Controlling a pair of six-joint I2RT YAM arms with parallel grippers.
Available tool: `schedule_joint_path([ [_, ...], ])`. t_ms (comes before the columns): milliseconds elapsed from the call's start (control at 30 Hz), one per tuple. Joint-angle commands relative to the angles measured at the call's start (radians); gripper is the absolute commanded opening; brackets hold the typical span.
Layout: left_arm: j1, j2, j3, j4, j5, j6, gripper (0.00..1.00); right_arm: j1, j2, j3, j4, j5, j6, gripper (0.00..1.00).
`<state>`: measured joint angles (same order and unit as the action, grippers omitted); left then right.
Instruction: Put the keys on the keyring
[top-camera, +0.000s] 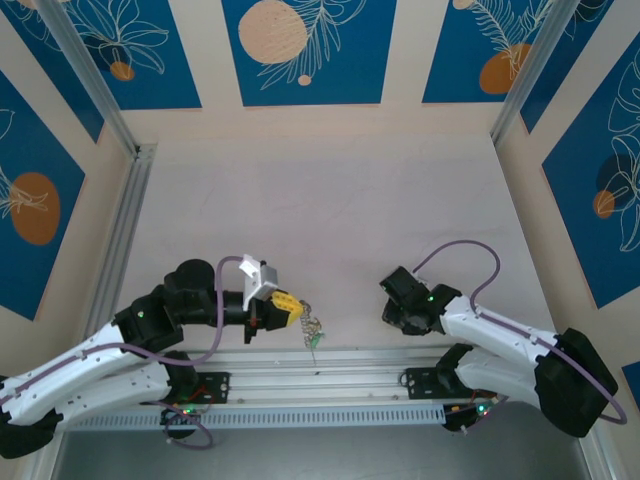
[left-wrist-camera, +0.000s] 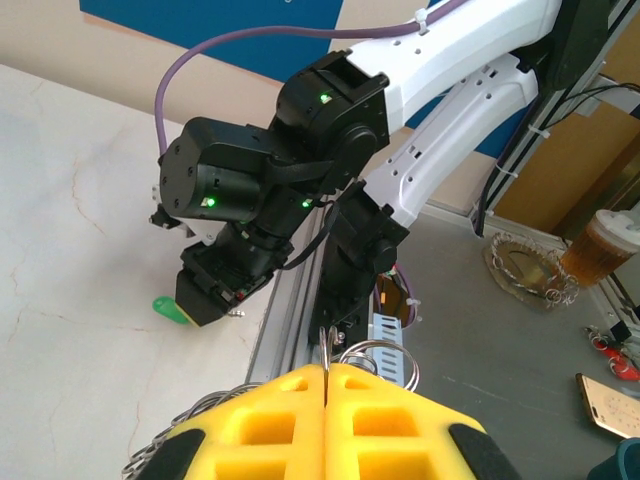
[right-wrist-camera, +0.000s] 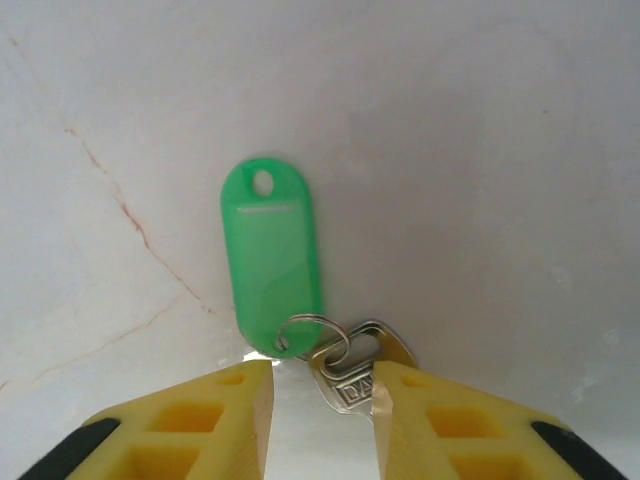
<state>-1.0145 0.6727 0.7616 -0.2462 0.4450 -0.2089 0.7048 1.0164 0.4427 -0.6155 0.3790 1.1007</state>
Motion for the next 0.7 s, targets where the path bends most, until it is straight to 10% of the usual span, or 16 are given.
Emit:
schedule_joint_path([
  [0,0.008,-0.007,-0.001,0.054,0.03,-0.013,0.0,-0.017,-0.015,0.037,-0.054,0.039,-0.017,0.38],
  [667,0.008,-0.021,-0.004,0.057,0.039,-0.014,0.0,-0.101,0.15,0.136,-0.054,-0.067,-0.194,0.45],
])
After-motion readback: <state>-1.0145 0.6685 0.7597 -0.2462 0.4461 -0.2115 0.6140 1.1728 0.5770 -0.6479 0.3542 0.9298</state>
